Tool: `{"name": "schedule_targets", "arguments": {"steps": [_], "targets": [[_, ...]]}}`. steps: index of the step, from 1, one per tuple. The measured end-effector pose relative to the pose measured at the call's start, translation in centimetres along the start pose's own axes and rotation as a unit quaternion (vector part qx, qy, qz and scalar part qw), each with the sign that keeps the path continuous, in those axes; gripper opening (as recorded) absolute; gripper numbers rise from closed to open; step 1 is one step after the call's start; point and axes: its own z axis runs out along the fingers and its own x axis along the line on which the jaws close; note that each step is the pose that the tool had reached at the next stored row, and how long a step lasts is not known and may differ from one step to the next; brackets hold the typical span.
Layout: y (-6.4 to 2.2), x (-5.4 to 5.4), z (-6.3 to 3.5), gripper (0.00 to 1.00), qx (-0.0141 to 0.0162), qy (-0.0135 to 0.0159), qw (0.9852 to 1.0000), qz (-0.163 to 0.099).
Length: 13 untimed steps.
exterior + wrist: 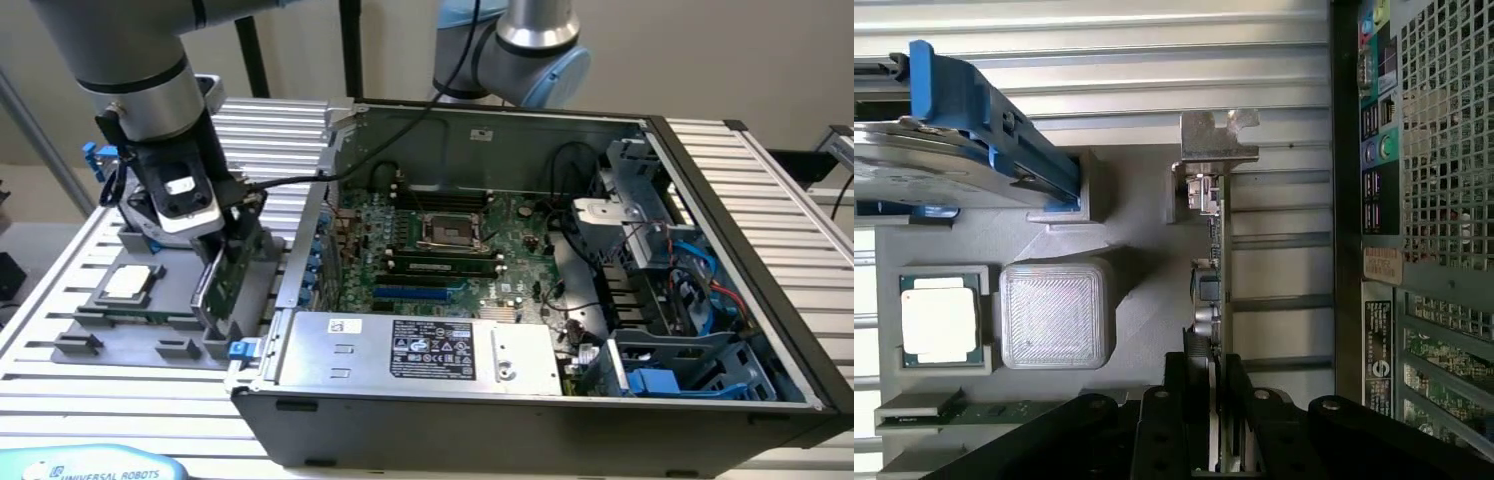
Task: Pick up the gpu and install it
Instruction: 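Pick up the gpu and move the gpu toward the slot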
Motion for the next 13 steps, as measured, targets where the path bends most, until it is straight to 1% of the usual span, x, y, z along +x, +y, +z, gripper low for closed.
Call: {"name": "schedule_targets", "arguments": {"steps": [3,6,10,13], "targets": [[0.04,0.0,-1.14,0.27,0.0001,0.0026,1.0,0.0],[0.1,-0.1,-2.49,0.27,0.0002,0.0045,1.0,0.0],[0.18,-0.3,-4.3,0.27,0.0003,0.0062,1.0,0.0],[0.26,-0.9,-5.65,0.27,0.0003,0.0067,1.0,0.0]]}}
